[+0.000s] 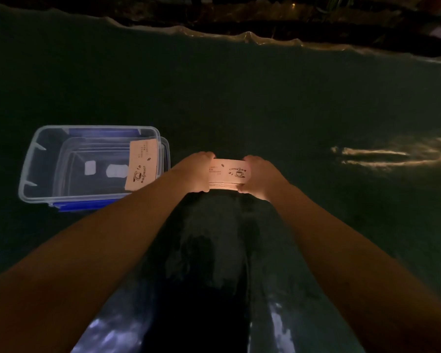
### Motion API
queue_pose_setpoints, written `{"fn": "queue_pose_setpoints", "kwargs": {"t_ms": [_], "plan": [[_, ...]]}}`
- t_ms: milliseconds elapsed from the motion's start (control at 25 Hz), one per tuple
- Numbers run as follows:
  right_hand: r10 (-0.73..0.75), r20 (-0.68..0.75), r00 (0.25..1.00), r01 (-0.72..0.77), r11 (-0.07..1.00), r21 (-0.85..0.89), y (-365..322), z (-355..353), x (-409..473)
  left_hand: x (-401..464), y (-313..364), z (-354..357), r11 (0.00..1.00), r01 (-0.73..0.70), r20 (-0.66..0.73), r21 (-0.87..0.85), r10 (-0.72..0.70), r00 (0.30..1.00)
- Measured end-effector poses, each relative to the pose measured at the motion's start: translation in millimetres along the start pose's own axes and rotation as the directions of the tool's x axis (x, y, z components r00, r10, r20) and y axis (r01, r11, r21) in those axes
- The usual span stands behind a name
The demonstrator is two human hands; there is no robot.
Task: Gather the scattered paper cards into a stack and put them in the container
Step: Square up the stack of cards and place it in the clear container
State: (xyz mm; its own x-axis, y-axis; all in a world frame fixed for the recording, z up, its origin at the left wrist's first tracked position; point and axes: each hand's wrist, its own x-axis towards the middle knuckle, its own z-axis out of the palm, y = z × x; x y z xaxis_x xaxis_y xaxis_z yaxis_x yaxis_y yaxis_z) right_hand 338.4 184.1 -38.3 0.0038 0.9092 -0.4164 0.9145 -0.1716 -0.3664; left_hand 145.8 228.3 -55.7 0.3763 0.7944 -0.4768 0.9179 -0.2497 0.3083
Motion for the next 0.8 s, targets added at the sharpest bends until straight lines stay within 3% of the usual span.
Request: {"fn": "queue_pose_setpoints", "kwargs": {"t_ms": [360,800], "plan": [[-0.026,0.056,0.998,0.032,0.993,-0.113,1.0,0.7,8.4,10.4,-7.9,5.6,0.997,-0.042,-0.017,0.069,0.043,0.999],[-0.040,0.052,0.998,0.042,0.998,-0.041,7.2,3.3,6.8,8.1,-7.9,7.3,0.998,-0.043,-0.029,0.034,0.044,0.999]]}}
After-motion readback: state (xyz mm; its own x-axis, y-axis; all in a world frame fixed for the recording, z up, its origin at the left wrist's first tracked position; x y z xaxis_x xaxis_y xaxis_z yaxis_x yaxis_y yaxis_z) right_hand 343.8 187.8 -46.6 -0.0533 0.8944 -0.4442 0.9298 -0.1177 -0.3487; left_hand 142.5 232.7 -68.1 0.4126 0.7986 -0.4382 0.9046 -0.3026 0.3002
